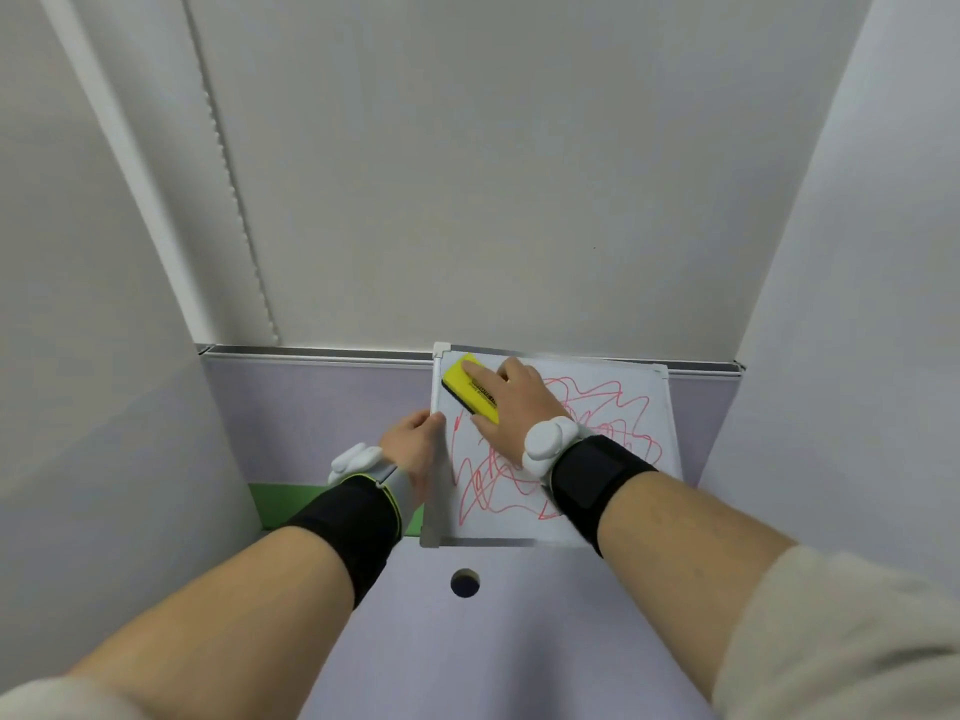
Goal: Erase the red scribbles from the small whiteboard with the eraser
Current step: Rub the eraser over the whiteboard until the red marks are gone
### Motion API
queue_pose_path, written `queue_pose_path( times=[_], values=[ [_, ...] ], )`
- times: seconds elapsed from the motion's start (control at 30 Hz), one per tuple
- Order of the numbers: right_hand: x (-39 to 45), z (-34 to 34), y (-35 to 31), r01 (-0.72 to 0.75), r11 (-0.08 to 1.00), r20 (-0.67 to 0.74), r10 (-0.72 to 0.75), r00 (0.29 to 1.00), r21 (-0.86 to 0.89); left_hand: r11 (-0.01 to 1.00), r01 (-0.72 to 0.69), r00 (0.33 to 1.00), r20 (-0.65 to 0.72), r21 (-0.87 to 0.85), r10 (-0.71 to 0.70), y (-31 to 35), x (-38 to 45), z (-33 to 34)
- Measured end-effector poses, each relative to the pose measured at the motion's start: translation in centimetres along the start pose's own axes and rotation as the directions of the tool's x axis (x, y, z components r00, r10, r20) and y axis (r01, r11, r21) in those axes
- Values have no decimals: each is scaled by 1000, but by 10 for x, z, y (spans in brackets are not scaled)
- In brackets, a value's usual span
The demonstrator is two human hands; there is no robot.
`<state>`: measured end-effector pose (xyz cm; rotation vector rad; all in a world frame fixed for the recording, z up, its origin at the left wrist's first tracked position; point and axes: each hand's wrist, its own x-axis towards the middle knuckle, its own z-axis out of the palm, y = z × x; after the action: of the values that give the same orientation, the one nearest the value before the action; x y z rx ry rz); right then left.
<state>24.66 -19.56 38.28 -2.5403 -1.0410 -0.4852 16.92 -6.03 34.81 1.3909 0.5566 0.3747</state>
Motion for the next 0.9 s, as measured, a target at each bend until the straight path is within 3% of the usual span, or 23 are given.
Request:
queue_pose_path(
  times=[0.17, 0.33, 0.5, 0.67, 0.83, 0.9],
  values=[
    [-1, -10, 17, -158, 987, -69, 159, 985, 17, 1000, 3, 1000, -29, 9, -3, 8, -1, -1],
    [-2, -3, -5, 25, 999, -3, -25, 1000, 22, 998, -19, 998, -56, -67, 16, 16, -2, 4],
    [5, -17, 16, -209, 976, -99, 214, 972, 55, 999, -41, 997, -62, -32, 39, 20, -4, -1],
    [-2, -8, -3, 45, 999, -7, -45, 999, 27, 997, -63, 995, -77, -46, 59, 29, -6, 0],
    [-1, -26, 29, -266, 962, -85, 270, 959, 63, 995, -98, 987, -126, 7, 99, 34, -9, -4],
    [-4, -21, 20, -224, 972, -73, 228, 971, 69, 991, -130, 980, -147, 19, 132, 36, -12, -2]
  ],
)
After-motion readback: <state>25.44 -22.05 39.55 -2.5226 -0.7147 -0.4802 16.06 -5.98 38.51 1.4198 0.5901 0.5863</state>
